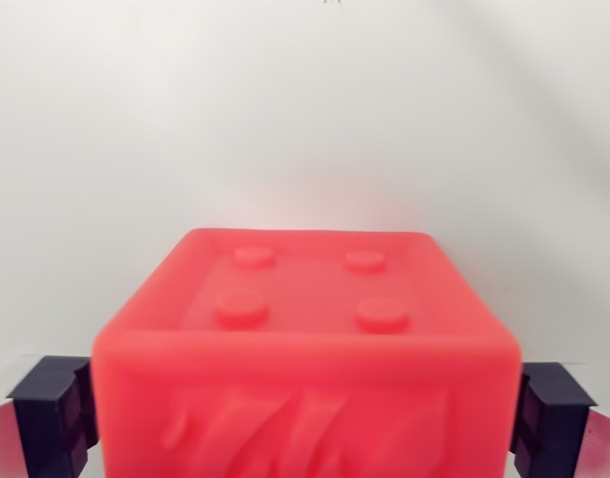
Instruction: Destack cube
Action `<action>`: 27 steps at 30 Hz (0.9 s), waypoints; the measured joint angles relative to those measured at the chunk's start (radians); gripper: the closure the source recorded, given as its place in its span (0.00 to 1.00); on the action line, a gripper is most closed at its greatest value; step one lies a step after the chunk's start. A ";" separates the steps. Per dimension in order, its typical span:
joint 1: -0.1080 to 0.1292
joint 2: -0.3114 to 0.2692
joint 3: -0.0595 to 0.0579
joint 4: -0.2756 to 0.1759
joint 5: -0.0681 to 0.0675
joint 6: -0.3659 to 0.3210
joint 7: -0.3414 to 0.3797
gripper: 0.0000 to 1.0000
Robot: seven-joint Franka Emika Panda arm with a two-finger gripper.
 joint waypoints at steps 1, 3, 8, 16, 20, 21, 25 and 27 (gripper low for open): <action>0.000 0.000 0.000 0.000 0.000 0.000 0.000 0.00; 0.000 0.000 0.000 0.000 0.000 0.000 0.000 0.00; 0.000 0.000 0.000 0.000 0.000 0.000 0.000 0.00; 0.000 -0.024 0.000 -0.007 0.000 -0.015 0.000 0.00; 0.000 -0.044 0.000 -0.013 0.000 -0.027 0.000 0.00; 0.000 -0.050 0.000 -0.015 0.000 -0.032 0.000 0.00; 0.000 -0.071 0.000 -0.019 0.000 -0.048 0.000 0.00; 0.000 -0.085 0.000 -0.023 0.000 -0.059 0.000 0.00</action>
